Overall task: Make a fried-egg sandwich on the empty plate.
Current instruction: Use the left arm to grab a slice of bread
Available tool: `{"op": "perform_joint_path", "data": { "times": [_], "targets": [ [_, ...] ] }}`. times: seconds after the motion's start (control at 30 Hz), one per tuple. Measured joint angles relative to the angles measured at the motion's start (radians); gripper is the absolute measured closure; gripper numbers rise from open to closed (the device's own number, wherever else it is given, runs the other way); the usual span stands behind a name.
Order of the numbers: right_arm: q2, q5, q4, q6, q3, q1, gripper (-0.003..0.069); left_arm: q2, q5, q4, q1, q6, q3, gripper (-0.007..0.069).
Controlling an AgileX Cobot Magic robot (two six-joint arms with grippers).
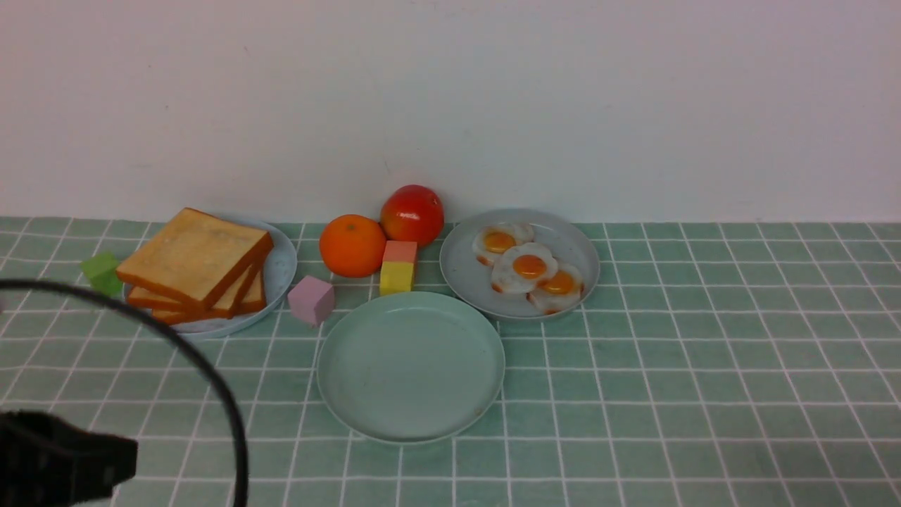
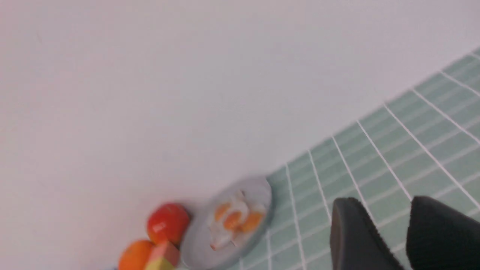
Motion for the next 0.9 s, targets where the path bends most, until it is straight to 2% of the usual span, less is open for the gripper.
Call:
{"op": "perform_joint_path", "data": {
  "times": [0.13,0.33,0.37,0.43,0.5,0.63,0.77,0.9],
  "targets": [
    [0.034,0.223,-0.008,-0.018,-0.146,0.026,0.0489,0.184,-0.066,0.000,0.000,0.028,-0.087,0.0638],
    [0.320,0.690,-0.079,-0.306,-0.581,0.106,0.0649,0.451,-0.318,0.094,0.000,0.058,-0.230,0.0638],
    [0.331,0.703,-0.080,-0.306,-0.595,0.108,0.0652,0.461,-0.323,0.094,0.000,0.058,-0.236,0.0638],
    [0.477,0.852,-0.084,-0.408,-0.756,0.116,0.0662,0.576,-0.366,0.146,0.000,0.060,-0.315,0.0638],
    [0.557,0.928,-0.083,-0.443,-0.852,0.125,0.0662,0.654,-0.373,0.186,0.000,0.061,-0.370,0.0638],
    [0.658,0.985,-0.061,-0.472,-0.937,0.154,0.0659,0.786,-0.374,0.265,0.000,0.083,-0.463,0.0620],
    [0.711,1.000,-0.029,-0.499,-0.957,0.180,0.0658,0.938,-0.386,0.367,0.000,0.106,-0.559,0.0494],
    [0.719,1.003,-0.023,-0.519,-0.958,0.180,0.0657,1.019,-0.449,0.386,0.000,0.112,-0.595,0.0340]
  ]
}}
